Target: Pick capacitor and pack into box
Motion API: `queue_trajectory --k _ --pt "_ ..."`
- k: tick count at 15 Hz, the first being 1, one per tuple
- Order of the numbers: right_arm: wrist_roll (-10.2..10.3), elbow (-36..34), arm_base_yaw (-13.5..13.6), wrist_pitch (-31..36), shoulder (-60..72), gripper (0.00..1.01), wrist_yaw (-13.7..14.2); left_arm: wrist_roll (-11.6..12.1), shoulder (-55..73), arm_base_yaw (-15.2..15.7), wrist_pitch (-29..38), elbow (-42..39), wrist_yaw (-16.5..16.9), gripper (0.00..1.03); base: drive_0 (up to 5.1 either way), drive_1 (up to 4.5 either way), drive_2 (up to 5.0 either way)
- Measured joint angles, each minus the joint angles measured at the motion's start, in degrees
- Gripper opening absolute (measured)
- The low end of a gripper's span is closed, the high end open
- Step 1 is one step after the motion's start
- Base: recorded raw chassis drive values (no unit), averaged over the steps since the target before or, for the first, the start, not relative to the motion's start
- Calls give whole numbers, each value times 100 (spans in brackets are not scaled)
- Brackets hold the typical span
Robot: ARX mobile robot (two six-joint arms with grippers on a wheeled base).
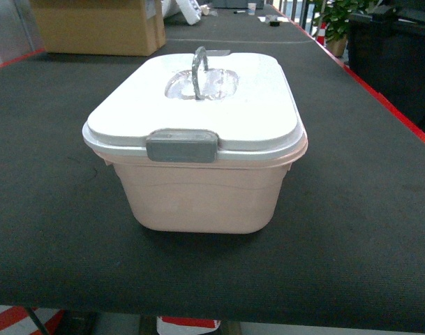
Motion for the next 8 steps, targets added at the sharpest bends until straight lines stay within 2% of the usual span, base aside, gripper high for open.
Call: queue_trajectory --k 8 --pt "0 0 0 0 0 98 0 0 0 0 0 0 0 98 0 0 0"
